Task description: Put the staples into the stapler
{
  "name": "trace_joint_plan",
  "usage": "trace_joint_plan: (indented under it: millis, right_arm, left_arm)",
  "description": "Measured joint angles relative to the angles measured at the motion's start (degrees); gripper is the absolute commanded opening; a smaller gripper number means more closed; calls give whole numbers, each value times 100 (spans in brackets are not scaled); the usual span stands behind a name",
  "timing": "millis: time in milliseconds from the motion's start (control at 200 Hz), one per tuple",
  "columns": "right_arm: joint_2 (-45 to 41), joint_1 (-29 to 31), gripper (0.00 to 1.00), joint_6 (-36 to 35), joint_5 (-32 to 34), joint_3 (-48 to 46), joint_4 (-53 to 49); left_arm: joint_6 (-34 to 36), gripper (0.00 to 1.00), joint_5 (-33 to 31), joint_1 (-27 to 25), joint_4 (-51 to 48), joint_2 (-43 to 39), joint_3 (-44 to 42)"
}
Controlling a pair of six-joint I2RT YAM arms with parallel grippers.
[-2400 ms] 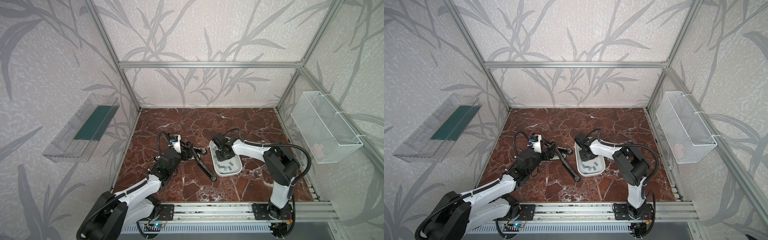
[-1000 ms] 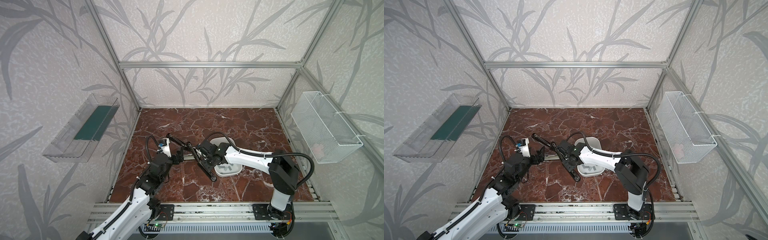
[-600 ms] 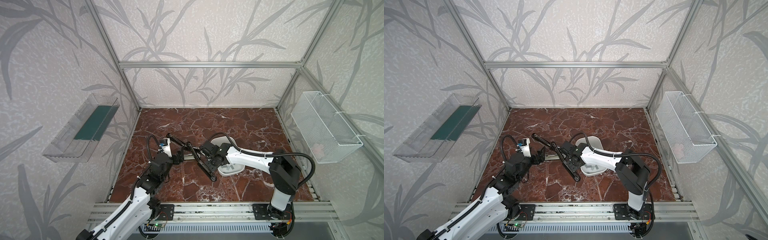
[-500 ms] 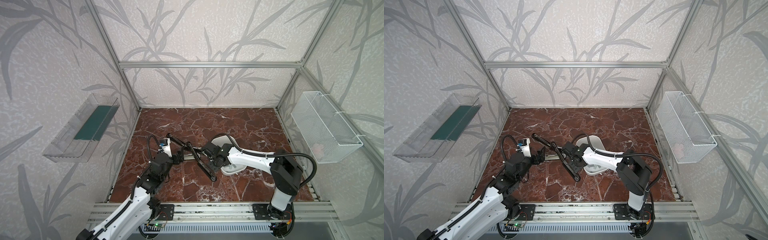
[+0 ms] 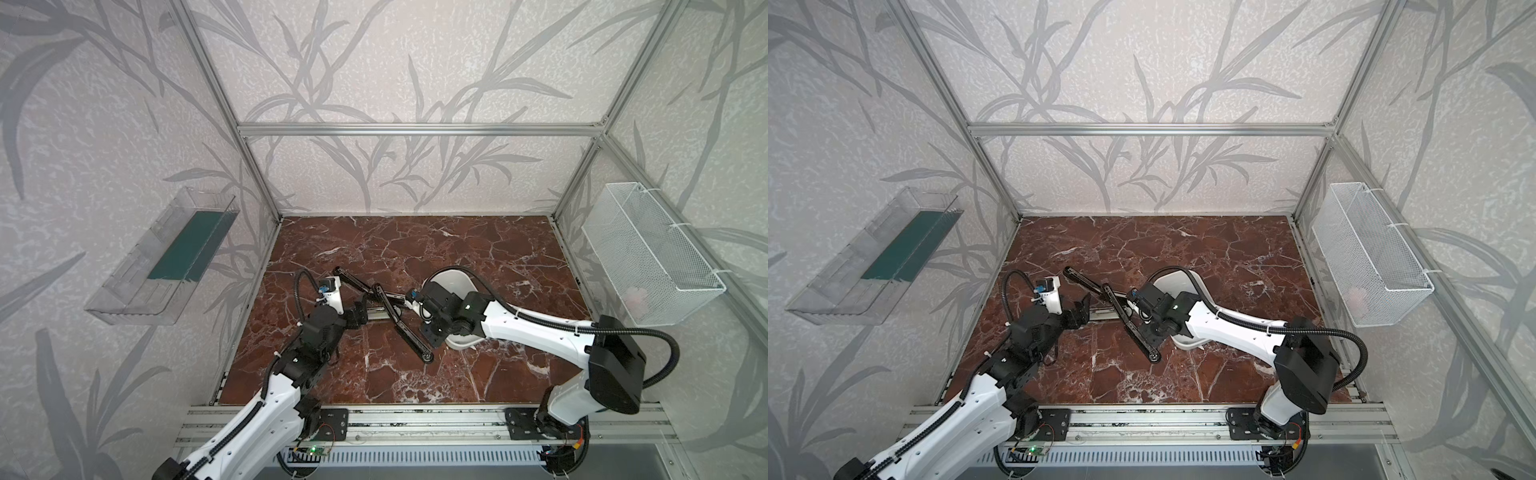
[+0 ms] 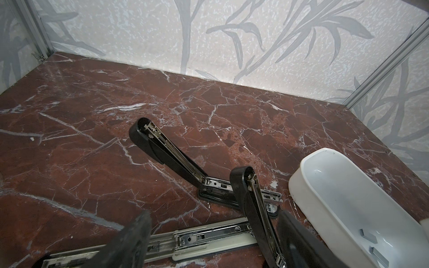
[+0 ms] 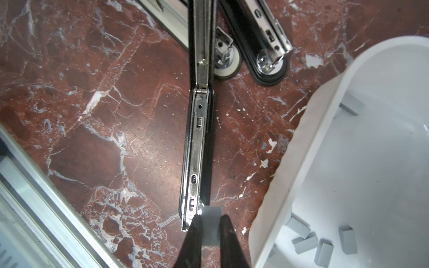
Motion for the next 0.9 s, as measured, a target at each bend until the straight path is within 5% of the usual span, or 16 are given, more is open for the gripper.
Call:
trace_joint_plan:
  millis: [900]
  right_arm:
    - [535, 372, 5, 254, 39, -85, 199]
  left_arm:
    - [280, 86, -179, 4, -11, 33, 0]
